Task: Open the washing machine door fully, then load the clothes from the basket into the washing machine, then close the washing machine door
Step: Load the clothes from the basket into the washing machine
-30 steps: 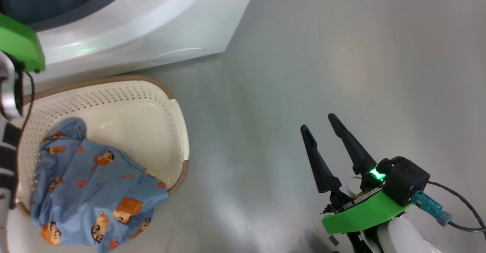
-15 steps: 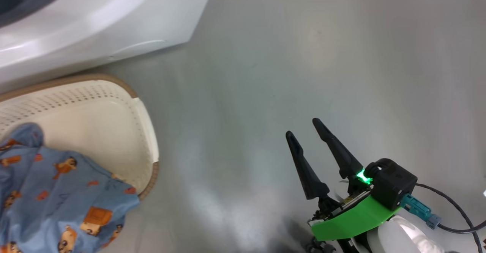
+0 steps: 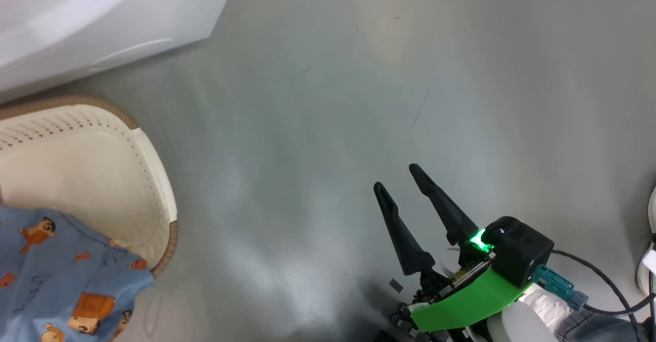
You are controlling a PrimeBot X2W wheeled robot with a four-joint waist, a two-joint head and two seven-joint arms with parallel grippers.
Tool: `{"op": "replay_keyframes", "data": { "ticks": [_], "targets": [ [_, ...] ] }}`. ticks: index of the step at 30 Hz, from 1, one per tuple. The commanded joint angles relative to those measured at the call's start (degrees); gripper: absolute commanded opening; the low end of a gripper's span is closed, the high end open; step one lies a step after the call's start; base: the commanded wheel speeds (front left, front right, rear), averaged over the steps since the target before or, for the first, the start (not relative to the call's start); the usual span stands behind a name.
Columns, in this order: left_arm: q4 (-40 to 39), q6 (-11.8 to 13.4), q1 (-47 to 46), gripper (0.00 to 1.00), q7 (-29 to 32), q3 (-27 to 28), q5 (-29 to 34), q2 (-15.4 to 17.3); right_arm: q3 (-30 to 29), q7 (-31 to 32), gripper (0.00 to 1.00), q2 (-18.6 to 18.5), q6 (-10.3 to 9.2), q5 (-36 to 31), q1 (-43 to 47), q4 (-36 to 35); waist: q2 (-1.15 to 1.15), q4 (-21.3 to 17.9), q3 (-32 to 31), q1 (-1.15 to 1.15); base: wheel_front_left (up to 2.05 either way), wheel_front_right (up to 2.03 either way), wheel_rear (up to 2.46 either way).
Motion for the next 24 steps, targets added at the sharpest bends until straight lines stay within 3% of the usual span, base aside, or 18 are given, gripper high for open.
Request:
{"op": "replay_keyframes", "data": {
  "ticks": [1,2,3,17,24],
  "targets": [
    [-0.4,-0.1,-1.5,0.25,0.7,0.0,0.5,2.3,1.4,-0.3,1.0,-0.2,0.35,0.4,1.1,-1.0,0.0,0.0,-0.3,0.0,0.0,0.0,0.0],
    [0.4,-0.2,-1.9,0.49,1.4,-0.3,0.7,2.0,1.5,-0.3,1.0,-0.2,0.35,0.5,1.1,-1.0,0.0,0.0,-0.4,0.0,0.0,0.0,0.0],
    [1.2,-0.1,-2.2,1.0,2.2,-0.6,0.8,1.8,1.6,-0.3,1.0,-0.2,0.35,0.6,1.1,-0.9,0.0,0.1,-0.6,0.0,0.0,0.0,0.0],
    [6.5,2.8,-1.9,1.0,1.7,-2.0,0.2,-2.6,0.8,-0.3,1.0,-0.2,0.35,0.9,1.0,0.1,0.0,2.7,-4.6,0.0,0.0,0.0,0.0],
    [8.3,4.2,1.5,1.0,-1.8,-0.3,-3.2,-7.0,0.2,-0.3,1.0,-0.2,0.35,0.4,0.5,0.7,0.0,5.3,-8.1,0.0,0.0,0.0,0.0]
  ]
}}
